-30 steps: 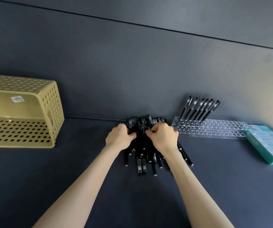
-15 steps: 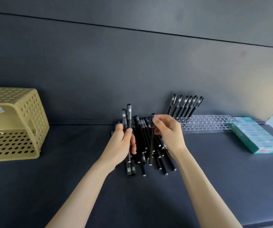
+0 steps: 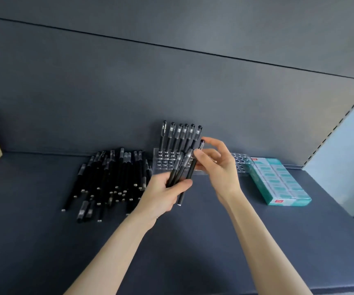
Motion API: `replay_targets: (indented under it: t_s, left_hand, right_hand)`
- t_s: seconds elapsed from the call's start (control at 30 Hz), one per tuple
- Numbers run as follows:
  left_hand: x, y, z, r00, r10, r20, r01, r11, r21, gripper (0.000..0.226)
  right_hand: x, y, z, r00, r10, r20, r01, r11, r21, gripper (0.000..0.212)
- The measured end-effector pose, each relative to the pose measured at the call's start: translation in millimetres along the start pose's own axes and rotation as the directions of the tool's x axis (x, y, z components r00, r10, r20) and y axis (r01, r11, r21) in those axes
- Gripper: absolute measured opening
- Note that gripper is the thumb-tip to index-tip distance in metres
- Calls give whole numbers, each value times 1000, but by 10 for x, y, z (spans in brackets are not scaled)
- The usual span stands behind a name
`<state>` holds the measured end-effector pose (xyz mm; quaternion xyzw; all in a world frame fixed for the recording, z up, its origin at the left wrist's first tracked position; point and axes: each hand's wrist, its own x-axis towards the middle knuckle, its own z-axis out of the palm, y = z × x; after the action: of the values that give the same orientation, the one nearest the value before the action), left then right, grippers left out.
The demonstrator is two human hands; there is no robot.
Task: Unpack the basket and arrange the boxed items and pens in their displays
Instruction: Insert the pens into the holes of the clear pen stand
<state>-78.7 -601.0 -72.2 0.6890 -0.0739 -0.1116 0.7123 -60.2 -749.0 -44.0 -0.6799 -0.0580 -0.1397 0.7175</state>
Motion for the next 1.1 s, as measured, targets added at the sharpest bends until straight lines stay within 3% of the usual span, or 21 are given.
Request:
replay_targets:
  t_s: [0.17,0.27,0.6,1.1]
  left_hand:
    - [103,-123,420,992,-17,-127,4,995,-103,23]
    - [217,-173,524,976,35,-216,-46,998,-46,22]
    - [505,-336,539,929,101,-355,-117,993,-24,22]
    - [559,-339,490,931,120,-345,-178,974,-140,22]
  right_hand:
    - [143,-23,-481,998,-59,-29,55,990,-127,31]
    - [309,-21,-648,989,-129,-78,109,969,-221,32]
    - [897,43,-497,912,-400,-93,339,861,-378,32]
    - [996,380,-437,965,-259,44,242,813,-529,24]
